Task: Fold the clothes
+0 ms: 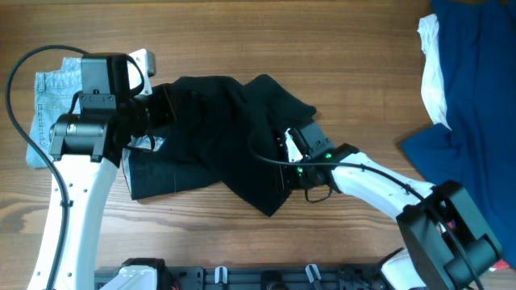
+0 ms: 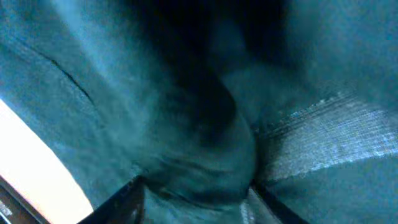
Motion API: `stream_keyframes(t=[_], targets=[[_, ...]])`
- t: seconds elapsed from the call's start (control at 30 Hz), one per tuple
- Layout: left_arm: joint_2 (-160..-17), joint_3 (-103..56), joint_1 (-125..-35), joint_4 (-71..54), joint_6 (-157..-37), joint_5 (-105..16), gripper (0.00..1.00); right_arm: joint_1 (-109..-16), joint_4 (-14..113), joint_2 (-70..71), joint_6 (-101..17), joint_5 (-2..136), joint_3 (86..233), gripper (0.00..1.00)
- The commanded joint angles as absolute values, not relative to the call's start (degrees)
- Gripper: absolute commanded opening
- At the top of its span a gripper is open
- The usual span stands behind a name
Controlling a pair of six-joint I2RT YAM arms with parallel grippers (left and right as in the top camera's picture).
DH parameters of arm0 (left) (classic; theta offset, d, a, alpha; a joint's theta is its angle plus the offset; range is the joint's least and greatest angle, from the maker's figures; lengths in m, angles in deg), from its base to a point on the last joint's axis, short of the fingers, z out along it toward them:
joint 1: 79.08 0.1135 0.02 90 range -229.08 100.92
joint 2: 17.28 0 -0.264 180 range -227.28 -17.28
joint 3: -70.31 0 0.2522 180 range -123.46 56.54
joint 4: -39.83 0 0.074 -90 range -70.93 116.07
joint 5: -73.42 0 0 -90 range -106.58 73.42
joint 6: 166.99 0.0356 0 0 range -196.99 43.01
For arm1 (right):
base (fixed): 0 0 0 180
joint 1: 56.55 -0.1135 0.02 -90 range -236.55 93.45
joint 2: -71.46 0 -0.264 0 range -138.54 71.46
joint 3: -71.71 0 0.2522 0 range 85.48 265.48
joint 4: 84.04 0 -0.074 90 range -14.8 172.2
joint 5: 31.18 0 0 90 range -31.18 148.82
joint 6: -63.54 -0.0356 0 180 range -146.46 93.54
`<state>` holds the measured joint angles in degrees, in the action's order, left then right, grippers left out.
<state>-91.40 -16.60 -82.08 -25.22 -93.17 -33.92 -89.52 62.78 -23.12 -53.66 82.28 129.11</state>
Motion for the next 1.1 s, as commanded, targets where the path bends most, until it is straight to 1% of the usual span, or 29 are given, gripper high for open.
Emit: stream_keyframes(t=[0.0,0.07,0.17,0.2,0.23,0.3,0.37,0.4,0.43,0.5,0.53,0.7,0.8,0.97,1.07], targets=[[-91.4,-17.5,-82.2,-25.3,-92.0,-33.2,0.04,-89.8,64.4,-25.5,-53.9,85.9,128.7,0.37],[-91.4,-17.5,-82.2,-25.3,-92.0,-33.2,0.04,-89.8,65.1,-25.3,-53.9,85.9,128.7,0.34],[-91.4,-17.5,-82.2,-25.3,-92.0,-33.2,0.04,-89.8,64.8,-25.3,-53.8,85.9,128.7,0.17],[-91.4,-17.5,-82.2,-25.3,-92.0,-33.2,0.04,-89.8,64.6,-25.3,-53.8,85.9,128.7,0.16],[-91.4,-17.5,-82.2,-25.3,-92.0,-33.2,0.04,-89.7,64.5,-25.2,-53.8,85.9,128.7,0.17],[-91.4,-17.5,-82.2,-25.3,-92.0,-33.2,0.04,-89.7,64.1,-25.2,-53.6,85.8,128.7,0.23],[-91.4,-17.5,-82.2,-25.3,-92.0,-33.2,0.04,-89.7,63.9,-25.2,-53.6,85.9,128.7,0.23],[-91.4,-17.5,-82.2,-25.3,-92.0,-33.2,0.04,-89.7,63.6,-25.2,-53.6,85.9,128.7,0.22],[-91.4,-17.5,-82.2,-25.5,-92.0,-33.2,0.04,-89.7,63.3,-25.0,-53.6,85.9,128.7,0.15],[-91.4,-17.5,-82.2,-25.5,-92.0,-33.2,0.04,-89.7,62.9,-24.6,-53.6,85.8,128.7,0.06],[-91.4,-17.5,-82.2,-25.6,-92.0,-33.2,0.04,-89.7,62.9,-24.2,-53.6,85.8,128.8,0.04],[-91.4,-17.5,-82.2,-25.7,-92.0,-33.2,0.04,-89.6,60.8,-19.3,-53.6,82.1,130.1,0.04],[-91.4,-17.5,-82.2,-25.7,-91.9,-33.2,0.04,-88.2,55.6,-13.9,-53.6,77.1,132.6,0.04],[-91.4,-17.5,-82.2,-26.4,-91.9,-32.7,0.04,-81.6,43.9,-1.8,-53.2,67.9,139.9,0.04],[-91.2,-17.5,-82.2,-28.0,-92.0,-31.0,0.04,-76.1,38.9,5.0,-48.2,65.6,145.0,0.04]])
